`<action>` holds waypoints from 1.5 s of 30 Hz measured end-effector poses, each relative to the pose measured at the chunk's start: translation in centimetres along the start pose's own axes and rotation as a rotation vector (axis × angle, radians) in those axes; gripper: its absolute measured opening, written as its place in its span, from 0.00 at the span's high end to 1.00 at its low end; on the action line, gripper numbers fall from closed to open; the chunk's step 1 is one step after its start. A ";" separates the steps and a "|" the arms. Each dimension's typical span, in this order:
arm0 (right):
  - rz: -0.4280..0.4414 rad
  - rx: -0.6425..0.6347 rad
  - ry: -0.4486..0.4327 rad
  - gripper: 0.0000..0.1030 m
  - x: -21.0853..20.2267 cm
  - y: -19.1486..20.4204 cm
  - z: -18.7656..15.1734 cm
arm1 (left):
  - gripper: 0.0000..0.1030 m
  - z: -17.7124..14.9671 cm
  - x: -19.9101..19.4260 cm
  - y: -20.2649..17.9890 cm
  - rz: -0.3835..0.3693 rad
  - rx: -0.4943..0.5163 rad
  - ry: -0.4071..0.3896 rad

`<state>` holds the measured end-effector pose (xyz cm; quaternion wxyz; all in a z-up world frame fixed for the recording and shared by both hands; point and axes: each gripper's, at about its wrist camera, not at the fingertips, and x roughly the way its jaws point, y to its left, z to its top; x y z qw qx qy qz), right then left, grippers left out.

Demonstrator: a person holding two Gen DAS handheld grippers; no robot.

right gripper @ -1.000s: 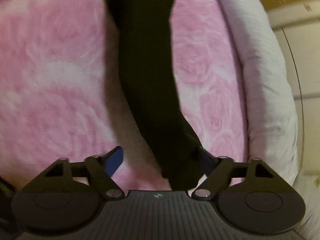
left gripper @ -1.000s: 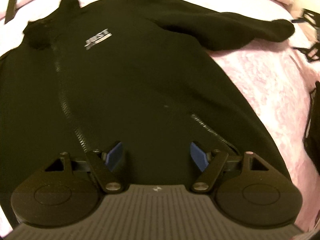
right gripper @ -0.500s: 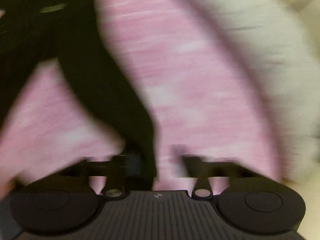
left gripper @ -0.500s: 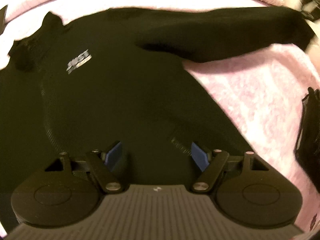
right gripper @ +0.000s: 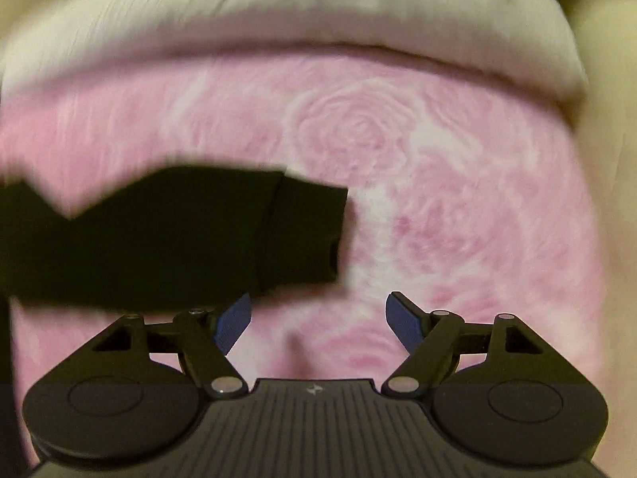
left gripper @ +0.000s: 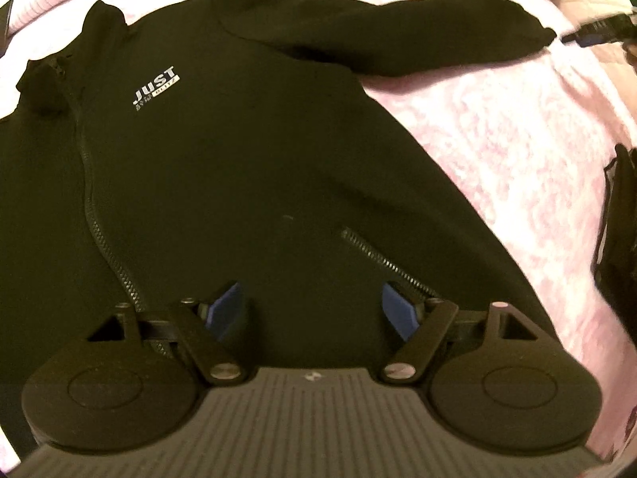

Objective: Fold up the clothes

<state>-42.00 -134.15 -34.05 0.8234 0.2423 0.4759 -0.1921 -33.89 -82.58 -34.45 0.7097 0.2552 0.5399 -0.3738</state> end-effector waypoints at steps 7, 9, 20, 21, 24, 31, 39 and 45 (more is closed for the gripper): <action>0.112 0.426 -0.064 0.91 1.3 -3.9 -2.0 | 0.27 -0.2 -0.7 0.0 0.025 0.025 0.020; 0.017 0.427 -0.096 0.93 -1.7 -3.3 -2.1 | 0.27 0.0 -1.1 0.1 0.032 0.029 0.018; -0.354 0.183 -0.108 0.58 -5.7 1.5 -3.0 | 0.27 1.8 -2.7 -0.4 -0.002 0.048 -0.064; -0.366 0.200 -0.116 0.57 -5.9 1.6 -3.0 | 0.26 1.6 -3.0 -0.2 -0.003 0.041 -0.072; -0.207 0.102 -0.129 0.56 -5.7 5.2 -4.0 | 0.25 1.0 -3.0 0.5 0.005 0.011 -0.075; 0.206 -0.239 -0.040 0.57 0.7 17.2 -4.2 | 0.25 -1.2 -4.2 2.9 0.044 -0.069 -0.091; 0.158 -0.489 0.060 0.85 9.2 23.7 -2.0 | 0.24 -4.8 -4.8 6.7 0.083 -0.156 -0.067; 0.018 -0.503 -0.071 0.72 6.3 25.5 -3.3 | 0.24 -6.6 -5.3 9.7 0.098 -0.220 -0.070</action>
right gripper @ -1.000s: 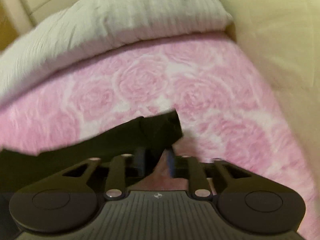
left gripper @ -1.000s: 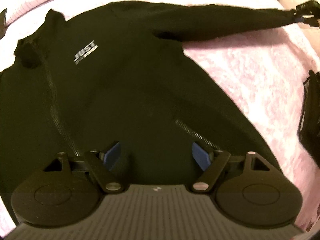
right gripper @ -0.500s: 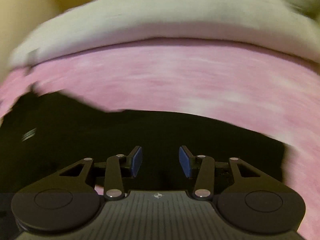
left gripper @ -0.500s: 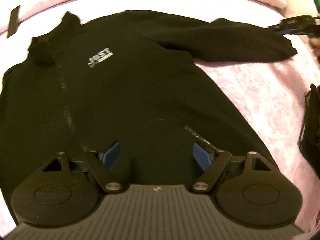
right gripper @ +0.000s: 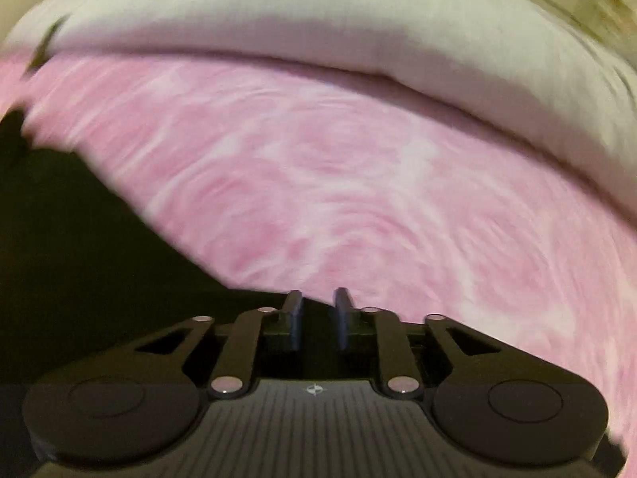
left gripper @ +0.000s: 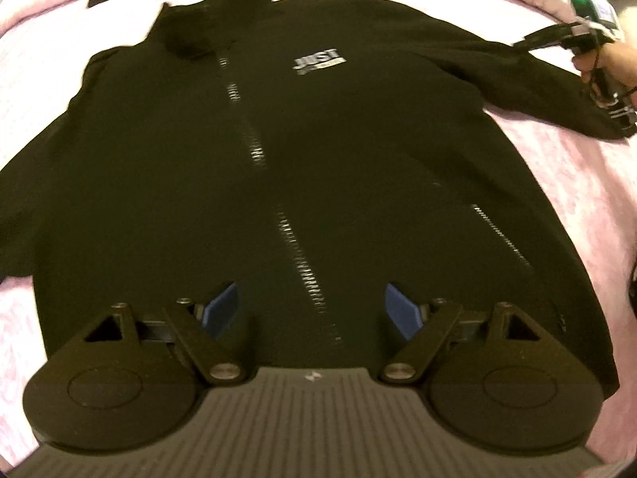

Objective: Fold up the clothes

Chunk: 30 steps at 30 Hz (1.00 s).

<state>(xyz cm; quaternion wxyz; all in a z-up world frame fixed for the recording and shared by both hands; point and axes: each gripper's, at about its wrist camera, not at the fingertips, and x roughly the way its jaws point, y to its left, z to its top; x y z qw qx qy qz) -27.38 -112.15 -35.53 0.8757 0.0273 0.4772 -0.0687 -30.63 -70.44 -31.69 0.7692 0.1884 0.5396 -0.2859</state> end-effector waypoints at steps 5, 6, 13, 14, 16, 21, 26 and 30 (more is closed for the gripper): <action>0.085 0.030 -0.043 0.64 -3.1 3.0 -1.0 | 0.24 -0.4 0.1 1.3 -0.004 -0.018 -0.006; 0.102 0.036 -0.052 0.63 -3.7 3.6 -1.2 | 0.24 -0.5 0.2 1.4 -0.005 -0.018 -0.005; 0.167 -0.038 0.090 0.44 -2.7 9.6 -3.6 | 0.23 -2.7 0.9 2.3 0.007 0.025 0.044; 0.151 -0.020 0.142 0.44 -2.0 9.9 -3.9 | 0.23 -3.4 0.9 2.6 0.013 0.025 0.059; 0.135 0.020 0.157 0.44 -3.1 10.2 -3.6 | 0.23 -4.8 0.7 3.6 0.025 0.015 0.087; 0.094 0.070 0.167 0.15 -9.0 12.5 -3.6 | 0.23 -6.7 -2.2 6.3 0.050 -0.071 0.078; 0.031 0.136 0.200 0.15 -14.8 15.2 -4.2 | 0.17 -6.4 -6.3 8.5 0.084 -0.181 0.006; 0.008 0.217 0.213 0.15 -19.4 17.5 -4.8 | 0.10 -5.9 -9.3 10.2 0.066 -0.284 -0.059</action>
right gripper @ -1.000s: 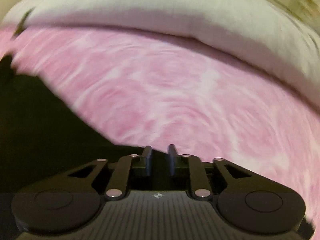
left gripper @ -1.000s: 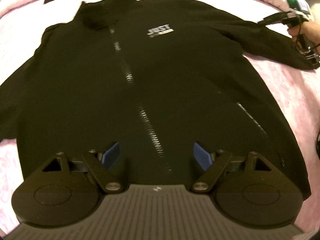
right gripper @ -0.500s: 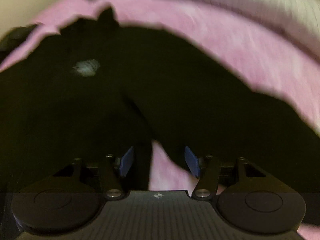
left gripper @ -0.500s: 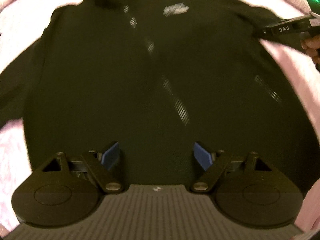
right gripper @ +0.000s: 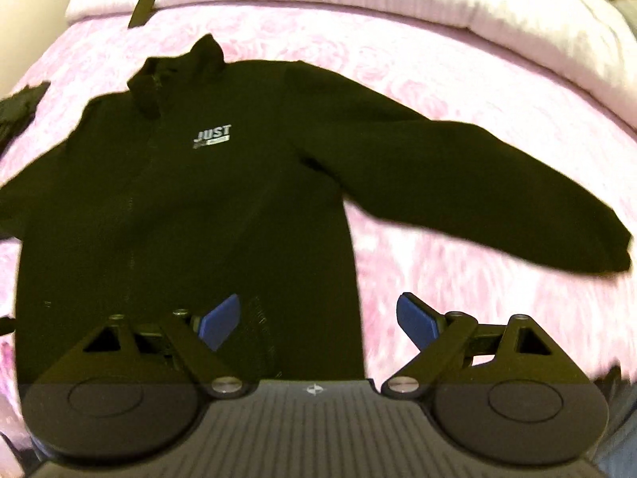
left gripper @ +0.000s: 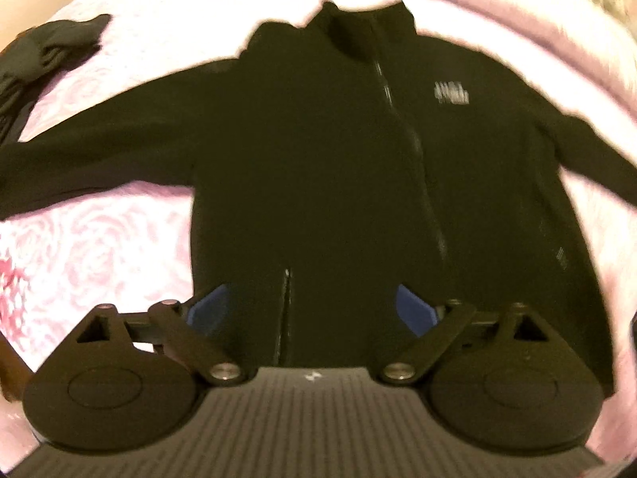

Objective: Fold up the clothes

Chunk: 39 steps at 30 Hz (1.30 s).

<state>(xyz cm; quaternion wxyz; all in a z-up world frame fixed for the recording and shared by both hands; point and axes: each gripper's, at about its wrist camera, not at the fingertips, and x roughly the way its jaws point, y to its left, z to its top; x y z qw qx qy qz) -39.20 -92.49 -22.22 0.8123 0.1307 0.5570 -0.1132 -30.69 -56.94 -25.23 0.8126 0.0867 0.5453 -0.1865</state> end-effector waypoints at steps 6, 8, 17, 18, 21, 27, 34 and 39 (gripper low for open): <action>0.002 0.081 -0.043 0.15 -5.5 2.5 -0.8 | 0.03 1.0 -4.2 1.7 -0.024 -0.024 -0.061; -0.003 0.072 -0.064 0.15 -7.1 3.3 -1.0 | 0.01 0.6 -5.6 2.3 -0.021 -0.023 -0.069; -0.013 0.021 -0.144 0.15 -13.8 5.0 -3.8 | 0.01 -2.6 -12.6 4.8 0.026 -0.094 -0.140; -0.014 0.016 -0.153 0.15 -14.6 5.2 -4.2 | 0.01 -3.1 -13.7 4.7 0.037 -0.096 -0.156; -0.008 -0.005 -0.184 0.15 -16.9 5.2 -6.2 | 0.01 -4.2 -16.7 4.4 0.073 -0.103 -0.199; -0.011 -0.003 -0.233 0.14 -21.5 4.5 -11.0 | 0.01 -6.5 -22.3 1.0 0.072 -0.074 -0.259; 0.003 0.028 -0.247 0.14 -24.8 3.9 -16.7 | 0.01 -11.5 -26.1 -3.0 0.012 0.015 -0.273; -0.012 0.007 -0.237 0.14 -25.5 4.0 -19.6 | 0.01 -15.2 -26.9 -3.8 0.003 0.028 -0.258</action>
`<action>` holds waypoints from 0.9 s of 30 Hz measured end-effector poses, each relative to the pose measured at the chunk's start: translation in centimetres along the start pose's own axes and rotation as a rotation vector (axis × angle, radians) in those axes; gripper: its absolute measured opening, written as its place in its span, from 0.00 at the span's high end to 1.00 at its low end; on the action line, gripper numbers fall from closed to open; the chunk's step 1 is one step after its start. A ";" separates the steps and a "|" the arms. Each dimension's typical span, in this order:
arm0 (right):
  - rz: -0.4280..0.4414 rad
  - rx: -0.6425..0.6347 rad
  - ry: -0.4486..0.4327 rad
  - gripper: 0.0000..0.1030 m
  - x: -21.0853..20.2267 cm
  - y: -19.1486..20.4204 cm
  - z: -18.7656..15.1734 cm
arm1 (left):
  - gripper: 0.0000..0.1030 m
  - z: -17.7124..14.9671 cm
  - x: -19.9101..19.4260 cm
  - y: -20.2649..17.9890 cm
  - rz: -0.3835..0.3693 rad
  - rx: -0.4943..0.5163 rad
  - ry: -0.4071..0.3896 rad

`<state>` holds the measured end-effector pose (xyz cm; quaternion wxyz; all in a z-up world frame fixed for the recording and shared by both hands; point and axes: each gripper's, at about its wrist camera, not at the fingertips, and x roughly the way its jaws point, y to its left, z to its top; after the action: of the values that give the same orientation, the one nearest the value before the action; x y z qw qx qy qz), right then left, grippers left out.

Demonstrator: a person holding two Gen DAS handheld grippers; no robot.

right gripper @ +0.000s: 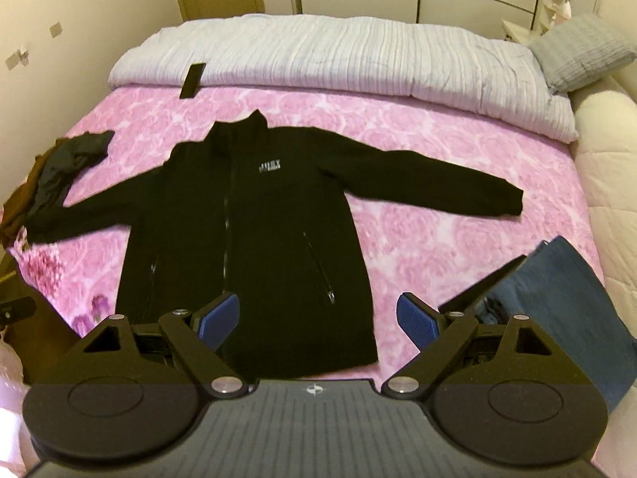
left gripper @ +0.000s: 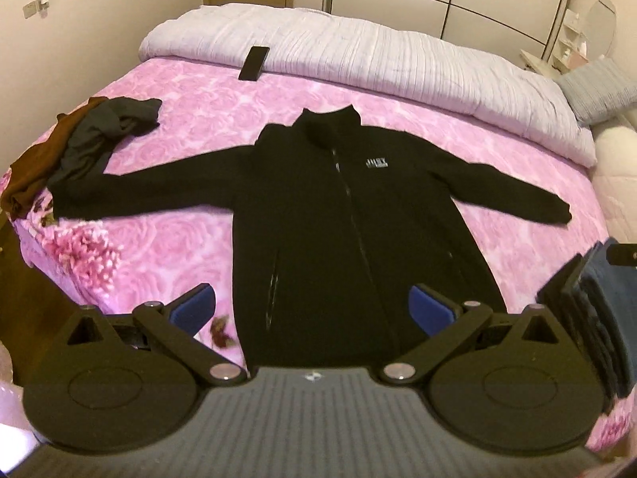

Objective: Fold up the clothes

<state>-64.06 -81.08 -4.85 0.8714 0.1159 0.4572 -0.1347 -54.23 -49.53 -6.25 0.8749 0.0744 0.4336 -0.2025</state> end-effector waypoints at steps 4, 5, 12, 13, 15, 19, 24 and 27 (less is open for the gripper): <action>0.002 -0.013 0.013 0.14 -0.4 0.6 -1.4 | 0.01 -1.5 -0.8 0.3 0.012 -0.011 0.015; 0.005 -0.016 0.018 0.14 -0.3 0.8 -1.8 | 0.01 -1.7 -1.0 0.5 0.017 -0.015 0.017; 0.020 -0.066 0.068 0.14 0.7 4.0 -2.6 | 0.01 -3.2 -1.7 3.6 0.047 -0.073 0.033; 0.021 -0.075 0.071 0.14 0.9 4.6 -2.5 | 0.01 -3.2 -1.6 4.3 0.051 -0.083 0.035; 0.021 -0.088 0.066 0.14 1.2 5.9 -2.1 | 0.01 -3.1 -1.3 6.0 0.056 -0.108 0.030; 0.036 -0.106 0.054 0.14 2.7 10.4 -0.5 | 0.01 -2.5 -1.0 10.1 0.065 -0.160 0.008; 0.071 -0.213 0.023 0.14 5.8 21.0 2.4 | 0.01 -1.9 -0.6 20.0 0.104 -0.217 0.000; 0.124 -0.277 -0.013 0.14 7.3 28.5 3.9 | 0.01 -1.5 -0.3 27.3 0.141 -0.252 0.010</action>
<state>-47.36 -56.60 -6.53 0.8887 0.0220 0.4576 -0.0169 -44.07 -24.22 -8.17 0.8872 -0.0047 0.4536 -0.0841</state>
